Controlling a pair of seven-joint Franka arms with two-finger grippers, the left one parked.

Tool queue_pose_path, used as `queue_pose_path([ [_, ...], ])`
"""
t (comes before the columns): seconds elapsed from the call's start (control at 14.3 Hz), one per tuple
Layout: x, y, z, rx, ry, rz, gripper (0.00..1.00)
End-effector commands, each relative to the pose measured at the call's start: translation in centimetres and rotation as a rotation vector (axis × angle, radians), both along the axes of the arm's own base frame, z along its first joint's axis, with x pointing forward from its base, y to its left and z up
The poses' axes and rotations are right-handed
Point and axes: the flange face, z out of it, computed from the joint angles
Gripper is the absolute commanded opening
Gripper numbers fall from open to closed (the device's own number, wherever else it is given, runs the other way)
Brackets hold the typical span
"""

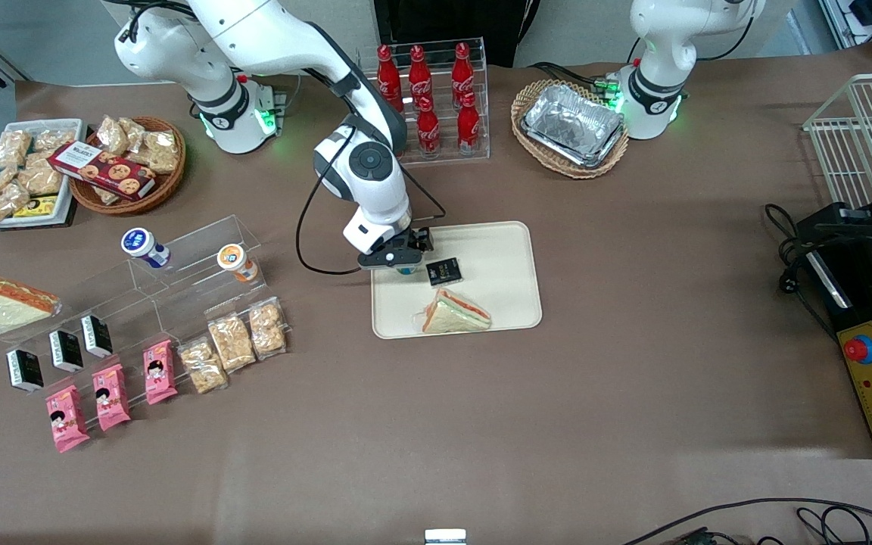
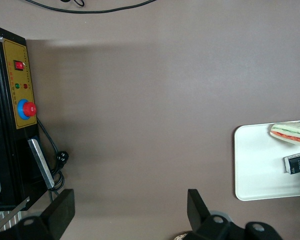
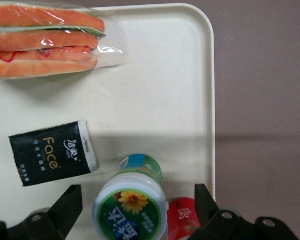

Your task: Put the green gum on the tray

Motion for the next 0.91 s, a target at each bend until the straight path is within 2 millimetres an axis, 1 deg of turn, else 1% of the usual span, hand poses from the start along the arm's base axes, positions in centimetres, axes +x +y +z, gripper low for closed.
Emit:
queue_pose_path([
  [0.0,0.4,0.2,0.0,0.001,-0.023,-0.009,1.0],
  [0.07,0.5,0.2,0.1,0.002,-0.024,-0.01,1.0],
  [0.14,0.2,0.5,0.3,0.002,-0.024,0.0,1.0],
  [0.21,-0.1,1.1,1.0,0.0,-0.033,0.021,1.0],
  [0.28,0.2,0.8,1.6,-0.018,-0.042,0.034,1.0],
  [0.35,1.3,-0.2,2.8,-0.024,-0.057,0.02,1.0],
  [0.49,2.8,-2.3,6.7,-0.03,-0.062,-0.023,1.0],
  [0.56,4.7,-4.5,9.6,-0.038,-0.07,-0.056,1.0],
  [0.63,6.3,-7.1,12.4,-0.051,-0.07,-0.064,1.0],
  [0.84,11.2,-14.4,20.7,-0.069,-0.058,-0.033,1.0],
])
